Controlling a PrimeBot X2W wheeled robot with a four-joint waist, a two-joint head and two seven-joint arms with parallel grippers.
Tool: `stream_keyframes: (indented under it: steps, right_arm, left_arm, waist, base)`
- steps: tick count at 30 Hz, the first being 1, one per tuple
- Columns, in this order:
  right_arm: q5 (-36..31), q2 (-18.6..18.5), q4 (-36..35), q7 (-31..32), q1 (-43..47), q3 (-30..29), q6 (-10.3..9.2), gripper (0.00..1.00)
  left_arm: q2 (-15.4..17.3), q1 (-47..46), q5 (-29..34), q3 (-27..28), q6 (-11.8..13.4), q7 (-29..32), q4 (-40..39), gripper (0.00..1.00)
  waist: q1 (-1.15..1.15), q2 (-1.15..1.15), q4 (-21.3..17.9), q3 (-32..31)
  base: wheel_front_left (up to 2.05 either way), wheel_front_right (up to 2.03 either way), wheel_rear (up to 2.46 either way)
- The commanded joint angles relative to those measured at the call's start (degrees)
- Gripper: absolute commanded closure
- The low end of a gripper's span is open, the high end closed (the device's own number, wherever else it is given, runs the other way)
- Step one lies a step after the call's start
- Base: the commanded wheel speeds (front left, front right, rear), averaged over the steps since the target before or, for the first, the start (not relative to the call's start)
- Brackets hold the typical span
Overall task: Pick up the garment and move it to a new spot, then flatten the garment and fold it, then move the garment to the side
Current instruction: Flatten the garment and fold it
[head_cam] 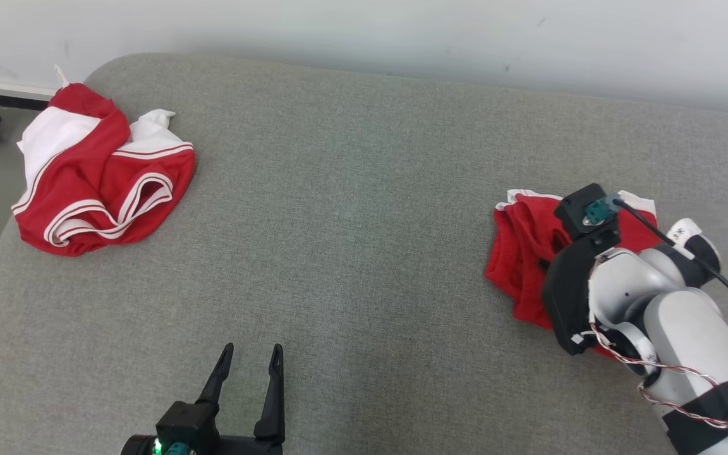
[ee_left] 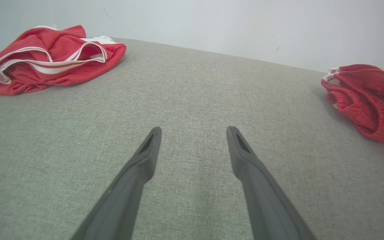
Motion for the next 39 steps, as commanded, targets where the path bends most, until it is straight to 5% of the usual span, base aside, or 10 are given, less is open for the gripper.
stream_keyframes:
  steps: [1, 3, 4, 5, 6, 15, 27, 28, 30, 39]
  right_arm:
    - [0.84, 0.52, 0.52, -0.57, -0.77, 0.58, -0.15, 1.00]
    - [1.10, 1.01, 1.98, -1.08, -1.22, 1.49, -0.15, 1.00]
    - [1.64, 1.53, 2.65, -1.57, -1.40, 1.64, -0.15, 0.86]
    - [2.30, 2.17, 3.39, -1.93, -1.44, 1.66, -0.14, 0.08]
    - [2.64, 2.60, 3.86, -2.45, -1.66, 1.52, -0.14, 0.00]
    - [5.46, 4.60, 2.56, -12.78, -4.84, -4.70, -0.15, 0.00]
    - [-5.41, 3.39, 8.33, -20.03, 3.39, -20.36, -0.14, 0.00]
    - [-5.76, 4.08, 8.76, -20.61, 4.00, -20.48, -0.14, 0.47]
    - [-6.32, 5.27, 9.35, -21.66, 4.69, -20.16, -0.14, 1.00]
    - [-8.25, 6.17, 13.04, -22.50, 4.42, -16.66, -0.14, 1.00]
  left_arm:
    - [-0.10, 0.71, -0.50, -0.02, 0.19, -0.24, 0.09, 0.00]
    - [-0.08, 0.78, -0.58, -0.01, 0.21, -0.31, 0.18, 0.00]
    - [-0.09, 0.79, -0.62, 0.00, 0.21, -0.34, 0.23, 0.00]
    - [-0.09, 0.80, -0.63, 0.02, 0.22, -0.37, 0.30, 0.00]
    - [-0.09, 0.80, -0.69, 0.04, 0.24, -0.40, 0.36, 0.00]
    - [0.05, 0.77, -0.89, 0.36, 0.38, -0.49, 0.49, 0.00]
    - [-0.01, 0.44, 0.10, 0.33, 0.26, -0.69, -0.61, 0.00]
    - [0.04, 0.28, 0.23, 0.34, 0.27, -0.63, -0.73, 0.00]
    - [0.20, 0.04, 0.61, 0.48, 0.33, -0.62, -1.07, 0.00]
    - [0.09, -0.76, 1.36, 0.53, -0.19, -0.68, -1.58, 0.00]
  waist:
    - [0.00, 0.00, 0.08, 0.04]
    - [0.00, 0.00, 0.10, 0.04]
    - [0.00, 0.00, 0.09, 0.03]
    - [0.00, 0.00, 0.06, 0.01]
    - [0.00, 0.00, 0.02, -0.02]
    - [0.00, 0.00, -0.82, -0.54]
    - [0.00, 0.00, -0.78, 0.34]
    - [0.00, 0.00, -0.80, 0.53]
    - [0.00, 0.00, -0.87, 0.99]
    - [0.00, 0.00, -0.25, 2.01]
  base:
    - [0.00, 0.00, 0.00]
    - [0.00, 0.00, 0.00]
    - [0.00, 0.00, 0.00]
    - [0.00, 0.00, 0.00]
    - [0.00, 0.00, 0.00]
    - [0.00, 0.00, 0.00]
    - [0.00, 0.00, 0.00]
    - [0.00, 0.00, 0.00]
    - [0.00, 0.00, 0.00]
    - [0.00, 0.00, 0.00]
